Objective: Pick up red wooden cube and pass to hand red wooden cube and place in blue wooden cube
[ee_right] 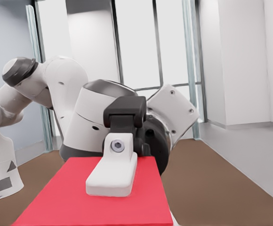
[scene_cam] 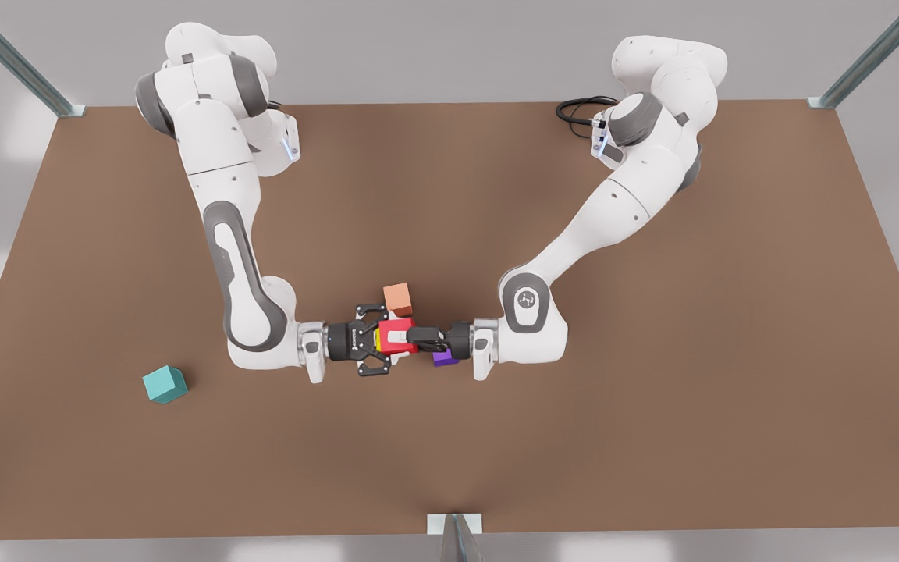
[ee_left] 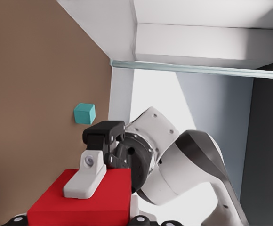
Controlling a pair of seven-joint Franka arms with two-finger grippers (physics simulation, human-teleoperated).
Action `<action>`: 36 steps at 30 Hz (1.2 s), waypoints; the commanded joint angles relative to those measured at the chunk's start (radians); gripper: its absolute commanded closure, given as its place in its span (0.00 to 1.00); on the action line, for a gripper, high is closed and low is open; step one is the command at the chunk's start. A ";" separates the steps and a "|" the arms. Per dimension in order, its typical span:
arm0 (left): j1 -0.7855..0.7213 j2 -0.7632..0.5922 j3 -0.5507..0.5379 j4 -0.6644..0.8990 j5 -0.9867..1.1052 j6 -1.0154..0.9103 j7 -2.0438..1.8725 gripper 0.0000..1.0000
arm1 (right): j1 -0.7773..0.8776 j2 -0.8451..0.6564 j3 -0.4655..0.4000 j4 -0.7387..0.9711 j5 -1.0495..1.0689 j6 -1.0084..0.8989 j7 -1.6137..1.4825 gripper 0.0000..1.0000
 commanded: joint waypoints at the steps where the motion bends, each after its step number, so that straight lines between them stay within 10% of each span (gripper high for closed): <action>1: 0.001 -0.002 -0.001 0.000 -0.011 -0.008 0.071 0.06 | -0.001 -0.001 0.000 0.001 0.002 0.002 -0.008 0.35; 19: 0.206 -0.031 -0.002 -0.086 0.068 -0.255 0.073 0.00 | -0.054 -0.015 -0.006 -0.002 -0.045 -0.009 -0.007 0.34; 24: 0.518 -0.414 -0.002 -0.068 1.384 -0.887 -0.482 0.00 | -0.203 -0.058 -0.012 0.063 -0.536 -0.027 0.271 0.34; 27: 0.564 -0.522 -0.010 -0.010 1.583 -1.049 -0.521 0.00 | -0.245 -0.107 -0.035 0.143 -1.013 -0.042 0.549 0.34; 28: 0.498 -0.618 0.098 -0.060 1.541 -1.011 -0.492 0.00 | -0.245 -0.127 -0.078 0.143 -1.129 -0.059 0.573 0.34; 29: 0.221 -0.815 0.531 -0.263 1.302 -0.877 -0.345 0.00 | -0.245 -0.129 -0.116 0.162 -1.221 -0.064 0.578 0.34; 30: 0.076 -0.894 0.734 -0.352 1.191 -0.850 -0.294 0.00 | -0.243 -0.124 -0.173 0.172 -1.286 -0.062 0.579 0.34; 36: 0.041 -0.845 0.714 -0.307 1.200 -0.965 -0.341 0.00 | -0.235 -0.052 -0.351 0.274 -1.541 0.054 0.834 0.34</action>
